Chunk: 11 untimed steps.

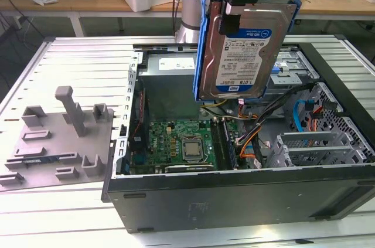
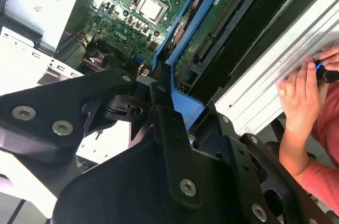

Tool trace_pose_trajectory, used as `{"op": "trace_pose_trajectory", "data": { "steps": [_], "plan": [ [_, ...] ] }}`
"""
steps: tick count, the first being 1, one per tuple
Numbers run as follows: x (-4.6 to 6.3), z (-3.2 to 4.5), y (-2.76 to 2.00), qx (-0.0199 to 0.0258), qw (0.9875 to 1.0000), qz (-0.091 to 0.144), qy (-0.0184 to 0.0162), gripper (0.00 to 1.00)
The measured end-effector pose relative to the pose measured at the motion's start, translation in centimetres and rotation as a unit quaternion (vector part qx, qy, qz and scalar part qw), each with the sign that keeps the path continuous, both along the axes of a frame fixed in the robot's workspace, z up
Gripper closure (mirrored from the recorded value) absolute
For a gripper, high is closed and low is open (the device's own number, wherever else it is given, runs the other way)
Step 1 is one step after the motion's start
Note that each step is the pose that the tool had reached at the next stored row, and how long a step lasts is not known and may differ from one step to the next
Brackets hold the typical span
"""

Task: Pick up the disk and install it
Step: 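Insert the disk into the insertion slot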

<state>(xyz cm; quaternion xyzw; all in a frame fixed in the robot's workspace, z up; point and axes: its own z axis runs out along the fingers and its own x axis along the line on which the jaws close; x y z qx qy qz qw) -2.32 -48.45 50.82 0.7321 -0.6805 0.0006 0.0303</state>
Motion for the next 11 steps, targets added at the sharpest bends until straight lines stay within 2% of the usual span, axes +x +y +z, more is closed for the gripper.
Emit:
{"op": "trace_pose_trajectory", "data": {
  "steps": [3,6,7,9,11],
  "plan": [
    [0.0,-0.05,-0.04,-0.0001,1.0,0.003,-0.004,0.63],
    [0.01,-0.09,-0.13,-0.0001,0.9999,0.006,-0.0133,0.63],
    [0.01,-0.08,-0.25,0.0,0.9999,0.007,-0.0151,0.63],
    [0.0,-0.09,-0.59,0.0028,0.9998,0.007,-0.0165,0.63],
    [0.0,-0.1,-1.0,0.009,0.9998,0.007,-0.0174,0.63]
  ]
}}
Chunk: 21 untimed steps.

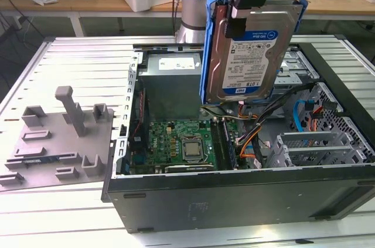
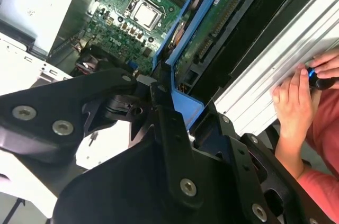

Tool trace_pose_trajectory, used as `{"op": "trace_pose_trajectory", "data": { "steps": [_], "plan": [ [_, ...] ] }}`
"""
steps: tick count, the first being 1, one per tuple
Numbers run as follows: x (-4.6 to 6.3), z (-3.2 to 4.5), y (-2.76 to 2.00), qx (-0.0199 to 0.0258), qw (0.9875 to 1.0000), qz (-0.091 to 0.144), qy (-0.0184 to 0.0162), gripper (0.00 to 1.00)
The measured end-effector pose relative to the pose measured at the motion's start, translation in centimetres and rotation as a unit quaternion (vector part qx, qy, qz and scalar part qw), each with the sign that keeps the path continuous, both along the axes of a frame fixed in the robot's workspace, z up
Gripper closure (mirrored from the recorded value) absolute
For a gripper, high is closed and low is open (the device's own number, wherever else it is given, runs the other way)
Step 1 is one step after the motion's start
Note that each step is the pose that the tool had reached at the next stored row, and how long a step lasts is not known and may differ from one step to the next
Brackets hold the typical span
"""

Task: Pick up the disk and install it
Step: 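Insert the disk into the insertion slot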

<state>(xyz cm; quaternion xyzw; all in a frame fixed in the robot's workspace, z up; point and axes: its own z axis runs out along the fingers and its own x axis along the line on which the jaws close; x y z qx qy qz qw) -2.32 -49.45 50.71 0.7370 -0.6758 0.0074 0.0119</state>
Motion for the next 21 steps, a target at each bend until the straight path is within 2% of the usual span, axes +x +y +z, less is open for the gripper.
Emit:
{"op": "trace_pose_trajectory", "data": {
  "steps": [6,8,9,10,11,16,21],
  "plan": [
    [0.0,0.01,-0.01,0.0,1.0,0.0,0.0001,0.63],
    [0.0,-0.01,-0.04,0.0015,1.0,0.0,0.0,0.63],
    [0.0,0.0,-0.16,0.0036,1.0,0.0,0.0,0.63],
    [0.0,-0.03,-0.34,0.0081,1.0,0.0,-0.0001,0.63],
    [0.0,-0.03,-0.43,0.01,1.0,0.0,-0.0001,0.63],
    [0.0,-0.14,-0.68,0.0102,0.9999,0.0,0.0,0.63],
    [0.3,-0.45,-1.43,0.0103,0.9999,-0.001,-0.0001,0.63]
  ]
}}
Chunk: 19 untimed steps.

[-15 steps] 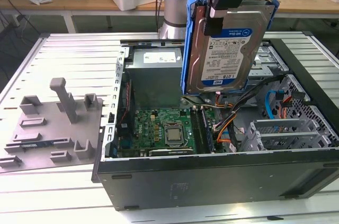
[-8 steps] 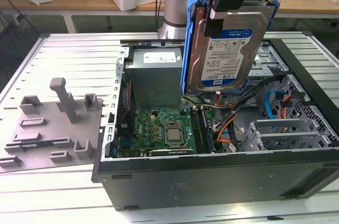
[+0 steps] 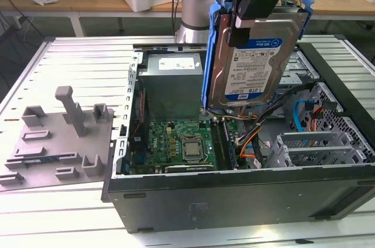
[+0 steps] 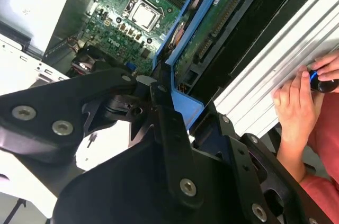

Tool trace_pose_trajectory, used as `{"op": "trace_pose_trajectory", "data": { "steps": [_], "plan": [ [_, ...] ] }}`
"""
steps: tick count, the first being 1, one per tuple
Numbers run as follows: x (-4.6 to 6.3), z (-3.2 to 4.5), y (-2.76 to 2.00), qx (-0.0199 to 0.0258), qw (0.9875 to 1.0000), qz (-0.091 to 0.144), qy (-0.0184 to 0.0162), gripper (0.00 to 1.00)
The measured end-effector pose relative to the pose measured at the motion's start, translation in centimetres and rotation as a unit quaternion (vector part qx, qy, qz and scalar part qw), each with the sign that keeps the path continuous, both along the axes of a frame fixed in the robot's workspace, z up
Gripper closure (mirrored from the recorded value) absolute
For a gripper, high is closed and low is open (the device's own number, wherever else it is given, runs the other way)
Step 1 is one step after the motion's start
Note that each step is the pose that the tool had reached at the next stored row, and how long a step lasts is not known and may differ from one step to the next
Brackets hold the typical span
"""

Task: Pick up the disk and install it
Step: 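Insert the disk into the insertion slot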

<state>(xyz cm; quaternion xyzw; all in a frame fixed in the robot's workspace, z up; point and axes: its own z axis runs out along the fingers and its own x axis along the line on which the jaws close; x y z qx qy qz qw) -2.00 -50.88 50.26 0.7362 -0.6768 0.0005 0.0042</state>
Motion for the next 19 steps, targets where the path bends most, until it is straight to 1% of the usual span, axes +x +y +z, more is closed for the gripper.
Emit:
{"op": "trace_pose_trajectory", "data": {
  "steps": [4,5,8,10,11,15,17,18,19],
  "plan": [
    [0.2,-0.34,-0.16,-0.0001,1.0,-0.007,0.0,0.63],
    [0.3,-0.45,-0.16,-0.0001,0.9999,-0.013,0.0,0.63],
    [0.5,-0.52,-0.17,-0.0001,0.9997,-0.022,0.0001,0.63],
    [0.9,-0.54,-0.17,-0.0002,0.9997,-0.026,0.0001,0.63],
    [1.1,-0.54,-0.16,-0.0004,0.9997,-0.026,0.0001,0.63],
    [2.8,-0.57,-0.19,-0.0009,0.9996,-0.027,0.0004,0.63],
    [3.8,-0.6,-0.24,-0.0009,0.9996,-0.027,0.0005,0.63],
    [4.6,-0.6,-0.28,-0.001,0.9996,-0.027,0.0007,0.63],
    [5.1,-0.62,-0.31,-0.0009,0.9996,-0.026,0.0008,0.63]
  ]
}}
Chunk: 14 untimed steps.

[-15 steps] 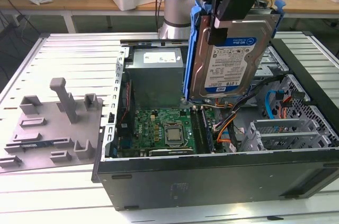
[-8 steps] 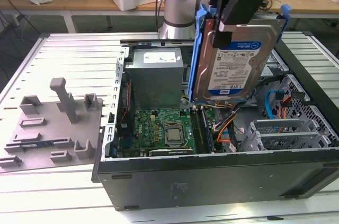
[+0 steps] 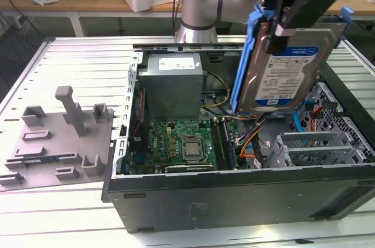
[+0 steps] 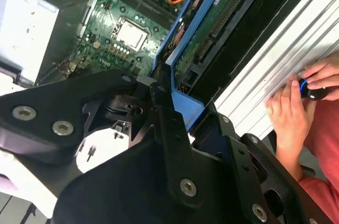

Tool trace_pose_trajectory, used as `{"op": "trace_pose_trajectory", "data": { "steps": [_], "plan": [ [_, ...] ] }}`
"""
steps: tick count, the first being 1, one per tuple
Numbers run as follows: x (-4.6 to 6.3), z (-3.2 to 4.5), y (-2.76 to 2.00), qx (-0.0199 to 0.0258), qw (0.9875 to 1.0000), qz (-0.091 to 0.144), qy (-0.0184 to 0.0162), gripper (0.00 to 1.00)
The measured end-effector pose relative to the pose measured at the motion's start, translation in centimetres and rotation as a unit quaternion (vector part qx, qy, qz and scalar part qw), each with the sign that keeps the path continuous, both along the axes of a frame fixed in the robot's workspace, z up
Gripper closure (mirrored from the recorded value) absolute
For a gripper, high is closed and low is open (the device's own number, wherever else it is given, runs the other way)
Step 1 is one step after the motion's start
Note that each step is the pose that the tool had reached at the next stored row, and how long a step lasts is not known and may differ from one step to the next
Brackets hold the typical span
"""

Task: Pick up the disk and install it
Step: 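Insert the disk into the insertion slot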

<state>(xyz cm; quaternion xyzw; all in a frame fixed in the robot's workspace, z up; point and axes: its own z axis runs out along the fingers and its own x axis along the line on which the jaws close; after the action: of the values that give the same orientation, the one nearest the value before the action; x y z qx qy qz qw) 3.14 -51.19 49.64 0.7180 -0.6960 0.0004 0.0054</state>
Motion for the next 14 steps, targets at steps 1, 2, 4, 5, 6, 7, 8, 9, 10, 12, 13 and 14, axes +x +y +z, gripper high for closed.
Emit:
{"op": "trace_pose_trajectory", "data": {
  "steps": [1,2,4,5,6,7,8,9,10,12,13,14],
  "plan": [
    [0.3,0.0,-0.02,-0.0001,1.0,0.0,0.0,0.63],
    [0.8,-0.01,-0.04,0.0,1.0,0.0,0.0001,0.63],
    [1.5,-0.03,-0.08,0.0,1.0,0.0,0.0002,0.63],
    [1.9,-0.04,-0.11,0.0,1.0,0.0,0.0002,0.63],
    [2.2,-0.04,-0.13,0.0,1.0,0.0,0.0002,0.63],
    [2.5,-0.05,-0.15,0.0,1.0,0.0,0.0002,0.63],
    [2.8,-0.05,-0.18,0.0,1.0,0.0,0.0003,0.63],
    [3.2,-0.06,-0.23,0.0,1.0,0.0,0.0003,0.63],
    [3.5,-0.07,-0.28,0.0,1.0,0.0,0.0003,0.63],
    [4.5,-0.11,-0.49,0.0,1.0,0.0,0.0005,0.63],
    [4.8,-0.12,-0.55,0.0,1.0,0.0,0.0005,0.63],
    [5.1,-0.13,-0.61,-0.0001,1.0,0.0,0.0005,0.63]
  ]
}}
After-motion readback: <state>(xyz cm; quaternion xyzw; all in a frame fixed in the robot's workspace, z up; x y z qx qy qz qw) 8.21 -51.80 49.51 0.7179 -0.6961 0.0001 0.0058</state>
